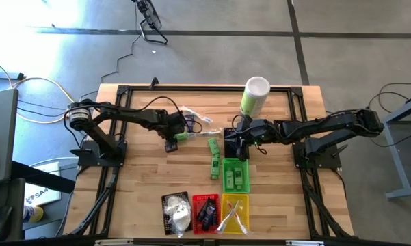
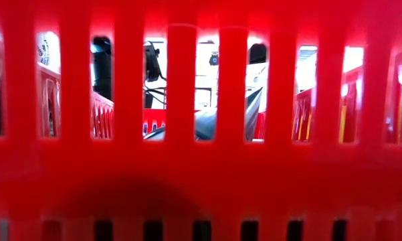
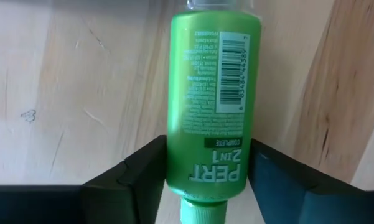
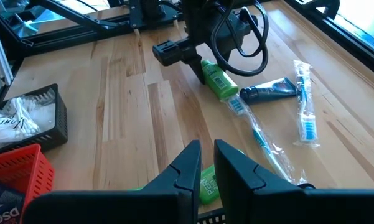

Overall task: Pick & Place Travel size toiletries
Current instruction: Put the green shampoo into the green bin

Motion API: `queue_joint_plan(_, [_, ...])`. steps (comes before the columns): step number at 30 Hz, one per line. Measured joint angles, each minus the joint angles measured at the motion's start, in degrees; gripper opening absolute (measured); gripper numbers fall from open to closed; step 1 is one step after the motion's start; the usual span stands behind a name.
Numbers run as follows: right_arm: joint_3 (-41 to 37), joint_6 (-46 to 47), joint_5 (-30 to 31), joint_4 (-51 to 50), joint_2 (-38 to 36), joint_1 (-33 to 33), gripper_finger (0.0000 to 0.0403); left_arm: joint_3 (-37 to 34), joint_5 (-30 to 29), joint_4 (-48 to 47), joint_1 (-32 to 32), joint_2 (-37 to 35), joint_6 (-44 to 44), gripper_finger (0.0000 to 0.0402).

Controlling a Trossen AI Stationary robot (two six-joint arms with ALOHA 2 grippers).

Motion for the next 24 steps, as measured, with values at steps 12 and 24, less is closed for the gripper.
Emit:
queue_joint_plan(12, [0.0,0.0,0.0,0.0,0.0,0.0,0.0036,0.0,0.1,0.1,0.0,0.1,-0.2,0.0182])
queue_joint_plan(24, [0.0,0.0,0.0,0.0,0.0,0.0,0.0036,0.0,0.1,0.0,0.0,0.1,0.0,0.0184])
